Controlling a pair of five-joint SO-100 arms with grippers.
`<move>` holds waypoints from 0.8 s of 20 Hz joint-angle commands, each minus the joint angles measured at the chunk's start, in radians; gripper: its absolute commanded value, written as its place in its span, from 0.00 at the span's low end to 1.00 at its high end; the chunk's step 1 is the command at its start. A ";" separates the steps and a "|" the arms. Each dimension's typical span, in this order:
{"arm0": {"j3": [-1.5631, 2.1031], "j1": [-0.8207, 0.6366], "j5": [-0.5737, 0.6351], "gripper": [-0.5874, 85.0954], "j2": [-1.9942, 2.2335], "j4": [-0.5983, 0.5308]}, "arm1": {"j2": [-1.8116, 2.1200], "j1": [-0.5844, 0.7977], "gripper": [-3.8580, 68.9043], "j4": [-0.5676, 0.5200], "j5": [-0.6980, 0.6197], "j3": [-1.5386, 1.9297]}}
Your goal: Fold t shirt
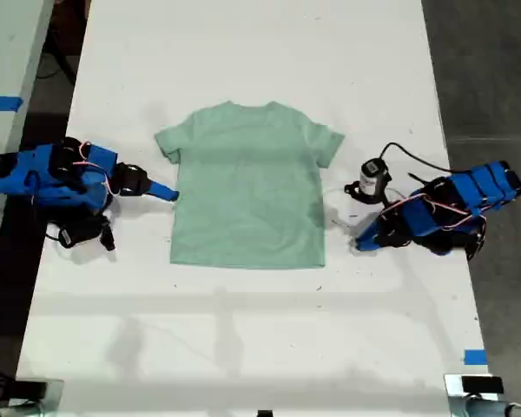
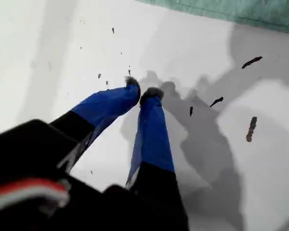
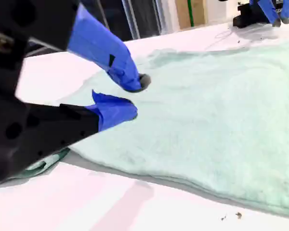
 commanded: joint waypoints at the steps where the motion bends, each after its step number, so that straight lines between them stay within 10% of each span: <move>1: 0.040 -0.057 -0.137 0.07 0.008 -0.020 | 0.005 0.492 0.10 -0.035 0.374 0.061; 6: 0.040 -0.080 -0.120 0.00 0.015 -0.025 | 0.006 0.514 0.22 -0.038 0.581 0.061; 8: 0.040 -0.114 -0.124 0.00 0.015 -0.025 | 0.006 0.529 0.07 -0.063 0.571 0.058; 11: 0.040 -0.176 -0.124 0.00 0.015 -0.031 | 0.008 0.453 0.18 0.011 0.919 0.035; 13: 0.040 -0.166 -0.103 0.00 0.017 -0.043 | 0.008 0.449 0.14 -0.137 0.715 0.020; 16: 0.040 -0.324 0.014 0.00 0.017 -0.077 | -0.109 0.703 0.24 -0.028 0.574 -0.210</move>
